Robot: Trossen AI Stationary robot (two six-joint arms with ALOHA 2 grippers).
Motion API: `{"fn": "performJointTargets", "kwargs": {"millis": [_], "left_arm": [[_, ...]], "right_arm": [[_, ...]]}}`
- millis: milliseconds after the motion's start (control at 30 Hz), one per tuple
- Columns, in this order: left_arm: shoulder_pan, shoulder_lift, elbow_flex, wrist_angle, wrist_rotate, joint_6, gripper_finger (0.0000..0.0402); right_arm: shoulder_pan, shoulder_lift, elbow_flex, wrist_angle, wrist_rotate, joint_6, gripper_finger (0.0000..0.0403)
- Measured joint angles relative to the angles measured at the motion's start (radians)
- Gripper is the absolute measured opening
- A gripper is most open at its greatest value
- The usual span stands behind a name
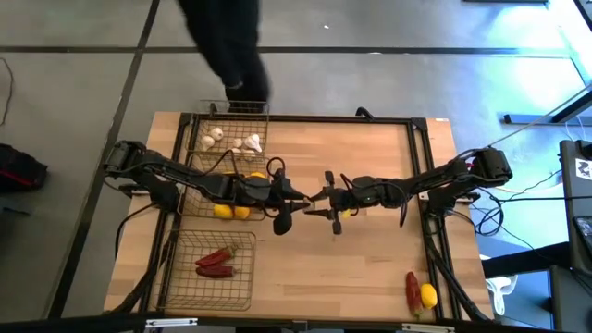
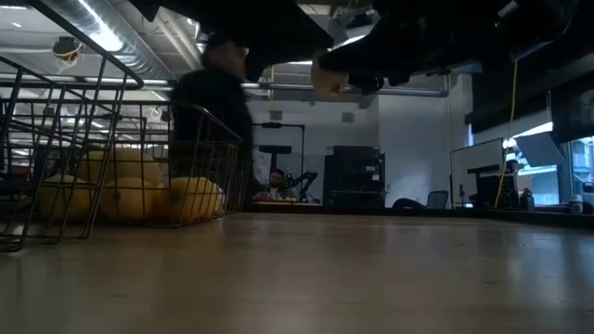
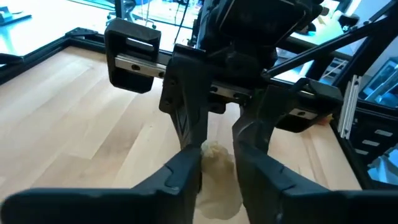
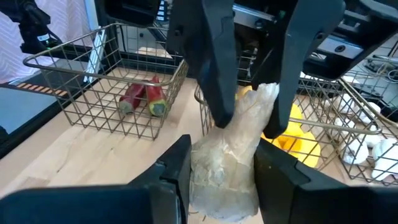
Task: Sort produce into baskets
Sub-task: Put the garlic in the top wire basket
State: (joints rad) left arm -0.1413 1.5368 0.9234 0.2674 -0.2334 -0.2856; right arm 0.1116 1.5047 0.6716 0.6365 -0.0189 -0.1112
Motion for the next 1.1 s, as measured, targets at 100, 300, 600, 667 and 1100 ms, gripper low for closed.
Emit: {"fn": "performJointTargets", "kwargs": {"millis": [100, 300, 600, 667, 1100], "left_arm": [[0.000, 0.000, 0.000, -0.001, 0.000, 0.004, 0.0072], [0.000, 0.000, 0.000, 0.000, 0.000, 0.019, 0.0020], [0.000, -0.027, 0.000, -0.013, 0.002, 0.032, 0.0019], [0.000, -0.062, 0.000, -0.024, 0.002, 0.043, 0.0021], [0.040, -0.329, 0.001, -0.246, -0.305, 0.138, 0.0025]], "right_arm": [[0.000, 0.000, 0.000, 0.000, -0.001, 0.004, 0.0125], [0.000, 0.000, 0.000, 0.010, -0.001, 0.051, 0.0128], [0.000, 0.000, 0.000, 0.014, 0.006, 0.066, 0.0219], [0.000, 0.000, 0.000, 0.004, 0.010, 0.066, 0.0235], [0.000, -0.001, 0.000, -0.010, 0.011, 0.085, 0.0255]]}}
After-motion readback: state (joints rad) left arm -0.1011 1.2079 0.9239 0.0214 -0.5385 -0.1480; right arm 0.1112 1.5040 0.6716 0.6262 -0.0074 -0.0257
